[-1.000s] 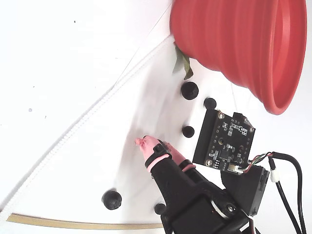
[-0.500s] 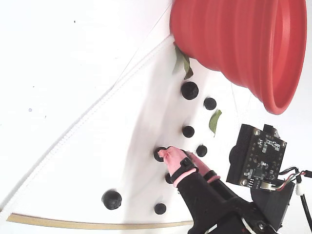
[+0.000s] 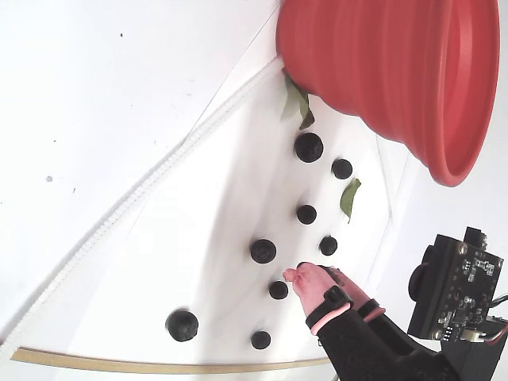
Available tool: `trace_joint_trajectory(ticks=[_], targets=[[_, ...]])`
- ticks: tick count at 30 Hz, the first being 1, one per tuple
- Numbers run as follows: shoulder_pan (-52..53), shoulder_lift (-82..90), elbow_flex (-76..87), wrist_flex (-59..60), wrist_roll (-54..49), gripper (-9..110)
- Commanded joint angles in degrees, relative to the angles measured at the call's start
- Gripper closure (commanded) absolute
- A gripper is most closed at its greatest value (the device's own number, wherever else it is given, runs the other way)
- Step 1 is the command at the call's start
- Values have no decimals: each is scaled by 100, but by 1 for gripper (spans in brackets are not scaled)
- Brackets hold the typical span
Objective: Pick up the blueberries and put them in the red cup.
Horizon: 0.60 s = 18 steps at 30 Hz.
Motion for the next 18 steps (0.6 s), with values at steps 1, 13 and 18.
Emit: trace_joint_trajectory(ticks=[1,13,18], targets=[[-35,492,-290,105,-53,90],[-79,853,-817,571,-316,90],[-79,896,-1055,694,-387,90]])
